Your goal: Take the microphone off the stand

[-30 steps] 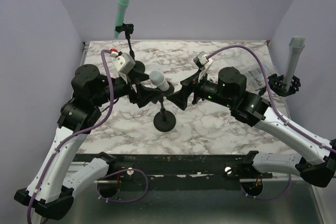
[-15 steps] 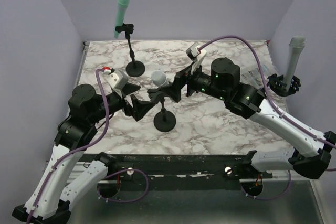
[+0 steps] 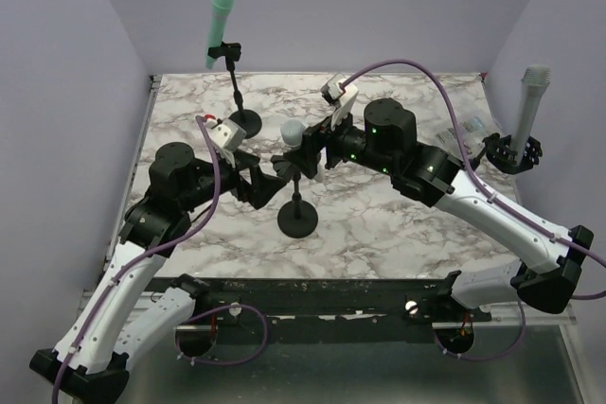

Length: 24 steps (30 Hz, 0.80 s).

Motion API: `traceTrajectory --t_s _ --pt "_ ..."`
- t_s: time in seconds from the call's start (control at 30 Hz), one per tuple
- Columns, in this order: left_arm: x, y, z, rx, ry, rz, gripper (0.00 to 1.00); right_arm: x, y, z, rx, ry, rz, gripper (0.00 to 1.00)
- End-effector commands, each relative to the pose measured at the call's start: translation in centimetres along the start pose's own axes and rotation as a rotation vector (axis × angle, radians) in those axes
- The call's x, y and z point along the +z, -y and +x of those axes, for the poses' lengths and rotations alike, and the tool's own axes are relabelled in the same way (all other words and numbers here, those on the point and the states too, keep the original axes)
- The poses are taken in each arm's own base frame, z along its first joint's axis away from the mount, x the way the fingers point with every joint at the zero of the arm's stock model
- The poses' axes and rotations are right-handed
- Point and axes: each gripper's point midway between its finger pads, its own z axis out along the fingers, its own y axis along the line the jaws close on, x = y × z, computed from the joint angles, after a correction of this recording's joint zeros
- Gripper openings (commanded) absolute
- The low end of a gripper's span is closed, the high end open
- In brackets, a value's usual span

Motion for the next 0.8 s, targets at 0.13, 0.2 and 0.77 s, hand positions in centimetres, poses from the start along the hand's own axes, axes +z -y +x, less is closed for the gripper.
traceTrajectory --t_s 0.13,0.2,0.77 --pt "1.8 -0.3 -1.6 0.077 -0.004 0.034 0.91 1.4 0.5 -0.7 -0.036 -0.003 0.030 0.73" --pt "2.1 0.1 -1.6 0.087 0.002 0.070 0.88 1.4 0.4 -0.7 -0.034 -0.002 0.023 0.68" --pt "2.5 0.6 -0.9 0.173 0.052 0.140 0.82 0.7 0.2 -1.0 -0.109 0.009 0.001 0.29"
